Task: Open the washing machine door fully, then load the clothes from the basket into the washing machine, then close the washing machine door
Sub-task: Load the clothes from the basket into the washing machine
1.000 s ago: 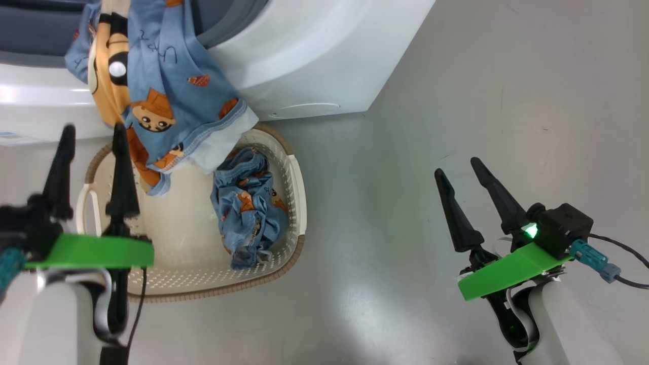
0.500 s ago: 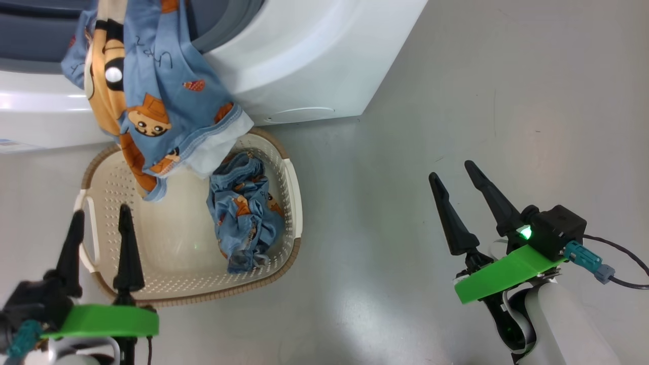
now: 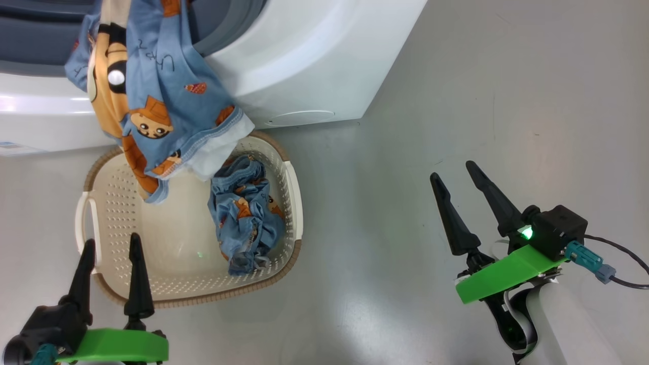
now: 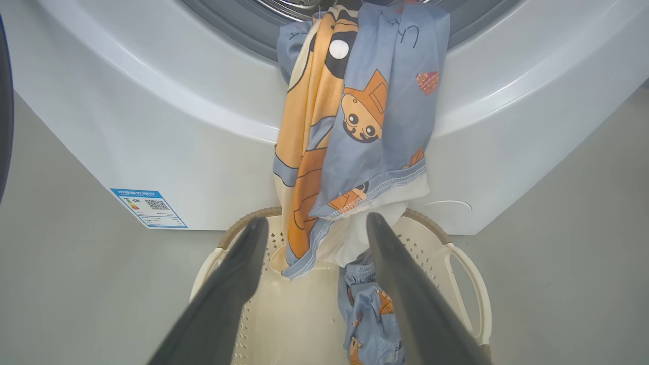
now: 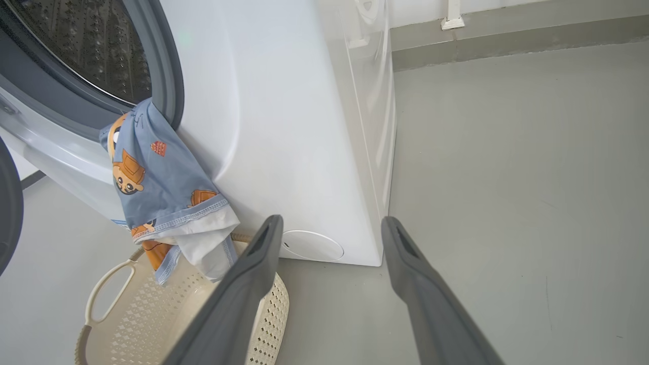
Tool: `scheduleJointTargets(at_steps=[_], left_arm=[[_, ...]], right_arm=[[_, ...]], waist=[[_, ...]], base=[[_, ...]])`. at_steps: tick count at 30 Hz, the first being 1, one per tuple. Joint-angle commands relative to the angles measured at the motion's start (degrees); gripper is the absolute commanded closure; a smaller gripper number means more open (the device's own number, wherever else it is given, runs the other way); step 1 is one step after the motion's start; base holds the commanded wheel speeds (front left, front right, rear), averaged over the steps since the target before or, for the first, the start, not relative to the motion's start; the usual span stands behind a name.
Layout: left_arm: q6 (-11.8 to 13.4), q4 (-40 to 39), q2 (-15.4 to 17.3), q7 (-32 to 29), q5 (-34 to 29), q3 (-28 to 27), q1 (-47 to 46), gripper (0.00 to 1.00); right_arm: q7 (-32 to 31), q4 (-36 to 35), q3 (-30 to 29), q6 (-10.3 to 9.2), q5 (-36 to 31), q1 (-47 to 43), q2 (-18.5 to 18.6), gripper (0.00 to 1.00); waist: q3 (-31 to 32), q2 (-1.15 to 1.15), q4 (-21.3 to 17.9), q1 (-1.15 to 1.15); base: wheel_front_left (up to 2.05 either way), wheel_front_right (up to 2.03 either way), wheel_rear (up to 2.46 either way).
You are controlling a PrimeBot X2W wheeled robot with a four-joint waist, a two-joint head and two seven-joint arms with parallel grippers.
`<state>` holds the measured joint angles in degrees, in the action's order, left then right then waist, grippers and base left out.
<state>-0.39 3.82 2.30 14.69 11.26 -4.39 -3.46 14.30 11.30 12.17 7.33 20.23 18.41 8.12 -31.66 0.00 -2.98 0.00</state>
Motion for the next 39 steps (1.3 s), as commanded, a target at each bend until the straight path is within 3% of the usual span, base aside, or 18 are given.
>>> scheduleJointTargets(at_steps=[1,10,19,29,39], left_arm=[[0.4,-1.5,0.6,0.3,0.3,-1.5,1.0,0.0],[1.4,-0.6,0.6,0.3,0.9,-0.2,0.0,0.0],[-1.7,5.6,0.6,0.3,1.4,-0.4,-7.1,0.0],[-5.5,20.6,1.5,0.3,2.5,-2.1,-21.3,0.0],[-6.9,28.8,1.8,0.3,4.5,-1.9,-30.4,0.0]], right_arm=[[0.7,-1.0,1.2,0.16,0.3,-1.7,0.1,0.0],[0.7,-0.8,1.3,0.16,0.5,-1.6,0.1,0.0],[0.7,-0.7,2.3,0.16,0.8,-0.8,-0.2,0.0],[0.7,-0.7,2.0,0.16,0.8,0.0,-0.1,0.0],[0.7,-2.0,1.4,0.16,0.2,0.6,-0.2,0.0]], waist=[[0.0,0.0,0.1,0.0],[-0.3,0.0,0.0,0.0],[-1.9,0.0,-1.2,0.0],[-6.3,0.0,-3.0,0.0],[-11.2,0.0,-4.7,0.0]], base=[[0.0,0.0,0.0],[0.0,0.0,0.0],[0.0,0.0,0.0],[0.0,0.0,0.0],[0.0,0.0,0.0]])
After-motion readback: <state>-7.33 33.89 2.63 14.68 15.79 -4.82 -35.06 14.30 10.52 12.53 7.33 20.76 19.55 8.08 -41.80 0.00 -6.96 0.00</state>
